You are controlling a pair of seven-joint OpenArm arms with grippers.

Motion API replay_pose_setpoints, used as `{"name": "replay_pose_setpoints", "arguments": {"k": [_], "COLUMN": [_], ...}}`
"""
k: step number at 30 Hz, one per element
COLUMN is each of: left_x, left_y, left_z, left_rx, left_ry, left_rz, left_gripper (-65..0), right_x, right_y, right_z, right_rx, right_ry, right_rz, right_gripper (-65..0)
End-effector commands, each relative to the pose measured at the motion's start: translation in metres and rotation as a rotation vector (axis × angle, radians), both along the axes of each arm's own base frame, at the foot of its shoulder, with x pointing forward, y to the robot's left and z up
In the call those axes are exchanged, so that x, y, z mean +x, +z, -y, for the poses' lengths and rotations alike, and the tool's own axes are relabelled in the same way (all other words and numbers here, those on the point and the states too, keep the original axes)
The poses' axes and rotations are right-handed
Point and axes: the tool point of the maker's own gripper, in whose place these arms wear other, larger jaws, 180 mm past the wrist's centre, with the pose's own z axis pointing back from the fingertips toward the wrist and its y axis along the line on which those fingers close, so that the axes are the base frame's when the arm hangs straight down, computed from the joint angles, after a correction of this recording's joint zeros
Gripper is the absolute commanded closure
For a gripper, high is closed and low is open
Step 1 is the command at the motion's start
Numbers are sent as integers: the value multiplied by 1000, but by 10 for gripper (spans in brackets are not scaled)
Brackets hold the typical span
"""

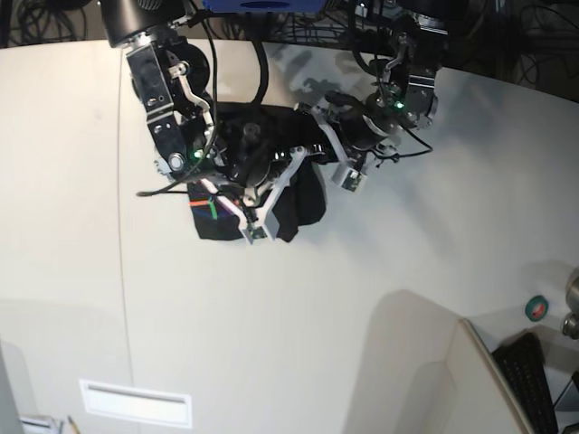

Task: Layout the t-shirt on the table in an organized manner, then fold the t-shirt properly
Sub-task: 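Lift the bundle with both grippers and fold it over toward the right gripper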

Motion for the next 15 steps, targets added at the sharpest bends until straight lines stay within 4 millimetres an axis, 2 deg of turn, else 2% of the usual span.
{"name": "replay_pose_setpoints", "arguments": {"k": [1, 3, 5, 10, 13, 15], "left_x": [4, 3, -3, -44, -64, -72], "left_y": [6, 13, 22, 43, 48, 52], "left_z": [-16, -42, -72, -168, -209, -230], "left_rx": [6, 26, 56, 182, 232, 258], "left_ry": [43, 119, 189, 422, 533, 585], "left_rz": [26, 43, 64, 80, 71, 70], "left_gripper": [0, 0, 0, 0, 0, 0], "right_x": [9, 7, 9, 10, 10, 10], "right_y": [10, 8, 9, 11, 12, 15], "right_z": [-7, -8, -9, -10, -14, -20], "right_rx": [28, 29, 36, 41, 50, 64], "right_ry": [-4, -2, -9, -13, -12, -9], "right_rz": [31, 31, 45, 56, 55, 54], "right_gripper": [-5, -195, -311, -297, -299, -294]}}
